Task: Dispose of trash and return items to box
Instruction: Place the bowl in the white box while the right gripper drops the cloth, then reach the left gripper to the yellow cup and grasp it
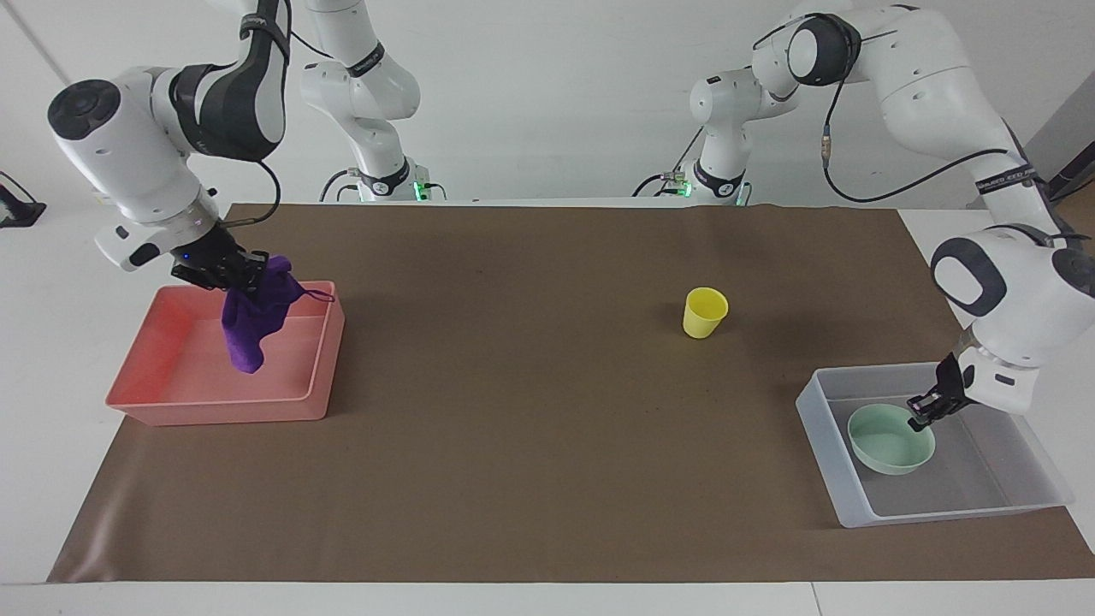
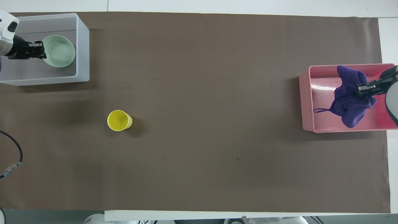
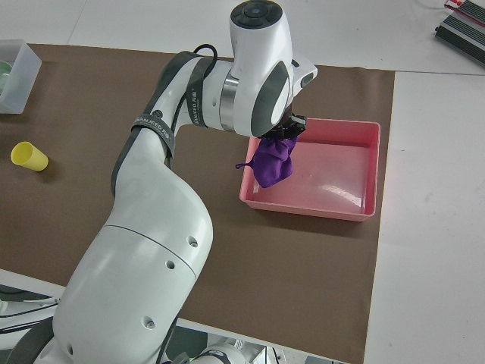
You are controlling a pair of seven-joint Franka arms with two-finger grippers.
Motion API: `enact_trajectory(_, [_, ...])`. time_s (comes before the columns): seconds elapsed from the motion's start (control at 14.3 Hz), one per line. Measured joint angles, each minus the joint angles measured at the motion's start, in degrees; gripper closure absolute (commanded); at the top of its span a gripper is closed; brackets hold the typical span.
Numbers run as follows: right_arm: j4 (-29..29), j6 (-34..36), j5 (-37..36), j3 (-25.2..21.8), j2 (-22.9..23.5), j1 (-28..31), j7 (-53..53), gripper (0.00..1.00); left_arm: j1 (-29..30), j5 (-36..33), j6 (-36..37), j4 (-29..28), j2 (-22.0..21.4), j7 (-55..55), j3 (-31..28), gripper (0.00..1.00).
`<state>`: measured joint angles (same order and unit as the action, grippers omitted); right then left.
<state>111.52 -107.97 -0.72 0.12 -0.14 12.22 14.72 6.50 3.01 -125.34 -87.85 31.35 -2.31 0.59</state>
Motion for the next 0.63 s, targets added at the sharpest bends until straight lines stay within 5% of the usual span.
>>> enact_trajectory(0.28, [8.3, -9.4, 0.0, 0.1, 0.0, 1.0, 1.2, 0.89, -0.2, 0.1, 3.2, 3.1, -2.8, -0.2, 0.1, 0.0])
enact_trajectory(0.35, [9.4, -10.1, 0.0, 0.2, 0.1, 0.9, 1.2, 0.76, -0.4, 0.1, 6.4, 3.7, -5.1, -0.2, 0.3, 0.0])
enact_trajectory(0.49, [10.2, -10.9, 0.0, 0.2, 0.4, 0.9, 1.2, 0.18, -1.4, 0.1, 16.6, 3.0, -11.4, -0.2, 0.6, 0.0])
enact_trajectory(0.63, [10.2, -11.5, 0.0, 0.4, 0.9, 0.8, 1.2, 0.01, -4.6, 0.1, 23.2, -3.8, -19.4, -3.7, 0.7, 0.0])
